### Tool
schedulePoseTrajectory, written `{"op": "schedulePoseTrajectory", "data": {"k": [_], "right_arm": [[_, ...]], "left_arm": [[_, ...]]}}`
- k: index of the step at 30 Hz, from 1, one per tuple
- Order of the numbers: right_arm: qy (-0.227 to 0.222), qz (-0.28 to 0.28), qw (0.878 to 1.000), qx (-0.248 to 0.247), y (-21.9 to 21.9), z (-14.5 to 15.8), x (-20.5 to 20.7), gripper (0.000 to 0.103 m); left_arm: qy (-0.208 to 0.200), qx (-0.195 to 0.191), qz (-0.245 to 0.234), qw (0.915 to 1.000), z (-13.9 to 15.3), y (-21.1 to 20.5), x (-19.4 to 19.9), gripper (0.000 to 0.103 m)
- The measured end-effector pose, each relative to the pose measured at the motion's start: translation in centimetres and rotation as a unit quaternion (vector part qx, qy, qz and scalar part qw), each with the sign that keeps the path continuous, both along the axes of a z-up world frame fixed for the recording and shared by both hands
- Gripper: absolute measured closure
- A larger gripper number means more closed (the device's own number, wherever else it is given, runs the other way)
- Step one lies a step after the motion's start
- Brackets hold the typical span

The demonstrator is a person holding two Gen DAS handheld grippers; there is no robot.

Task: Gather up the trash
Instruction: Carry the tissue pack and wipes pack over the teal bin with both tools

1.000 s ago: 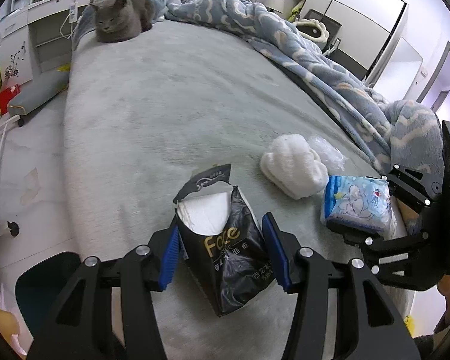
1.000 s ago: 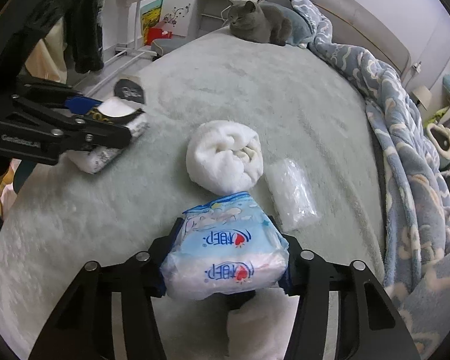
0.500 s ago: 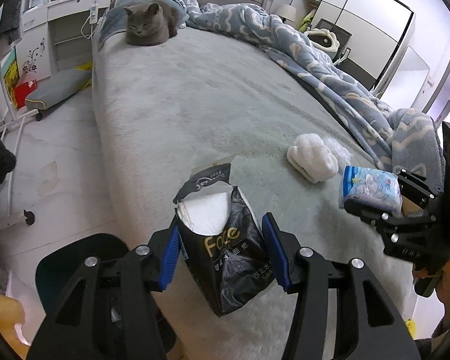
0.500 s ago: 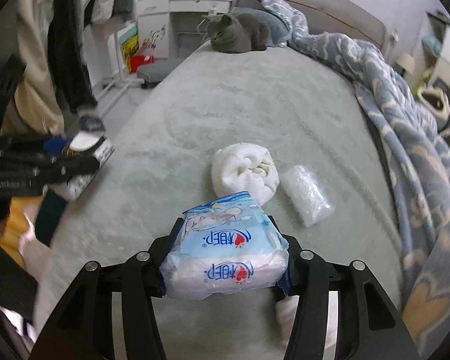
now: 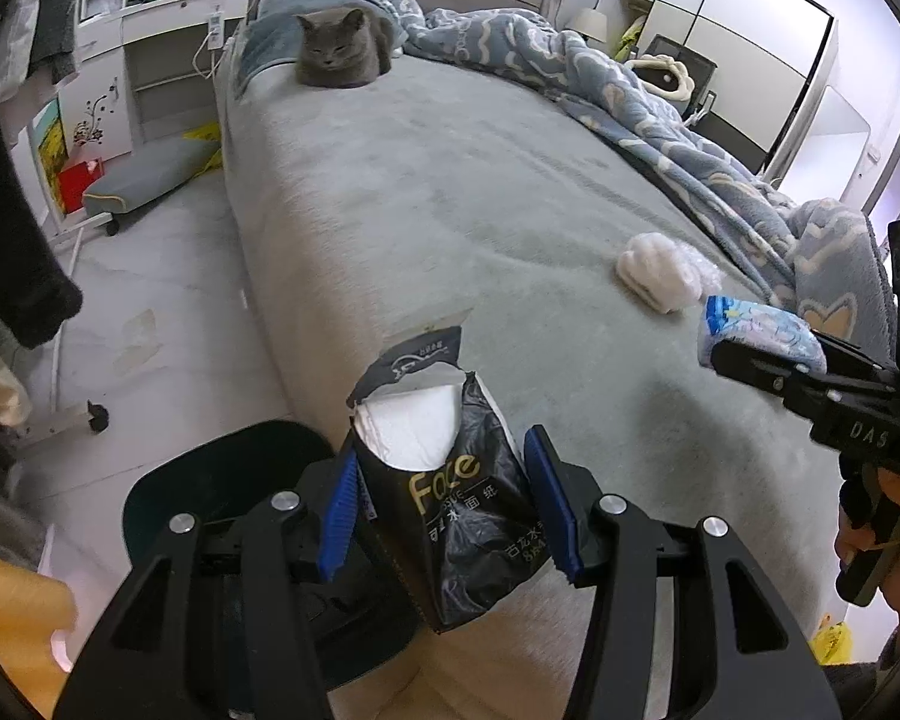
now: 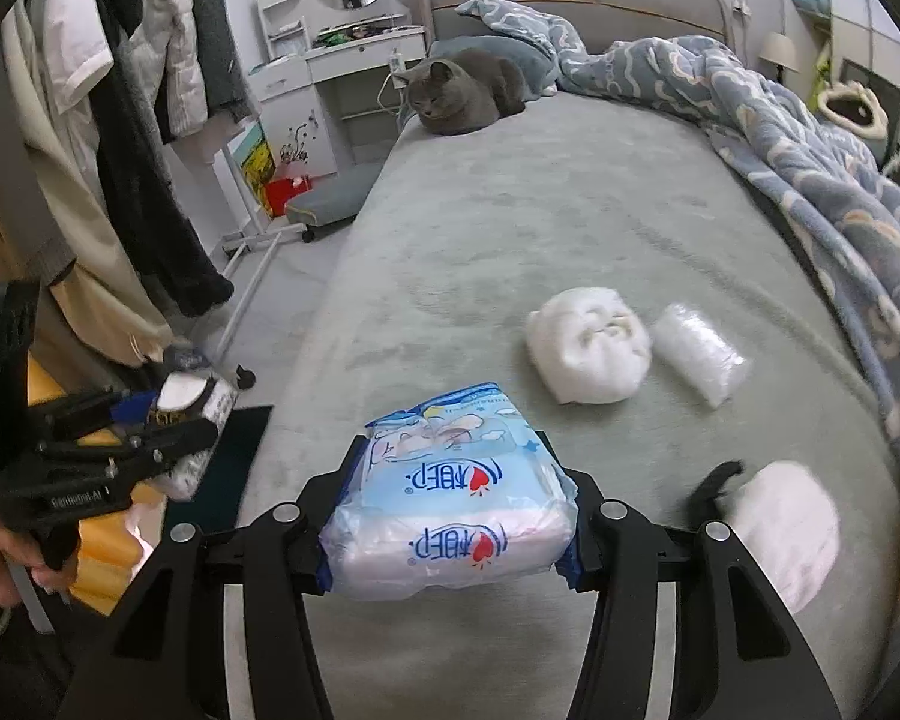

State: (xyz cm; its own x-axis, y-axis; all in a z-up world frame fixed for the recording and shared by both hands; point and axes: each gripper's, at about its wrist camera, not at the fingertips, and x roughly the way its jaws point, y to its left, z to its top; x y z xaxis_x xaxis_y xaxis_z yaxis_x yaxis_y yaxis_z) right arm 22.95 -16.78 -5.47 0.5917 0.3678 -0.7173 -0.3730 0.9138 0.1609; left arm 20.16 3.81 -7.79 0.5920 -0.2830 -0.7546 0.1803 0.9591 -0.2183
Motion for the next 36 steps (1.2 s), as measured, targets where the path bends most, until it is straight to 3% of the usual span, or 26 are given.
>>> {"op": "schedulePoseTrajectory", "data": {"k": [3,17,36], "right_arm": [[0.005,0.005,1.000,0.023,1.4,-0.2,-0.4,0.049],[0.022,0.052,0.998,0.035,9.2,-0.8,-0.1,0.049],[0.043,0.101,0.994,0.027,16.5,-2.3,0.1,0.049]], "left_arm": [[0.006,0.008,0.004,0.9999,-0.6,1.1,-0.6,0.048],[0.031,0.013,0.031,0.9989,-2.7,6.8,-1.3,0.047],[0.144,-0.004,0.072,0.9869,-7.6,13.4,-1.2,0.047]]}}
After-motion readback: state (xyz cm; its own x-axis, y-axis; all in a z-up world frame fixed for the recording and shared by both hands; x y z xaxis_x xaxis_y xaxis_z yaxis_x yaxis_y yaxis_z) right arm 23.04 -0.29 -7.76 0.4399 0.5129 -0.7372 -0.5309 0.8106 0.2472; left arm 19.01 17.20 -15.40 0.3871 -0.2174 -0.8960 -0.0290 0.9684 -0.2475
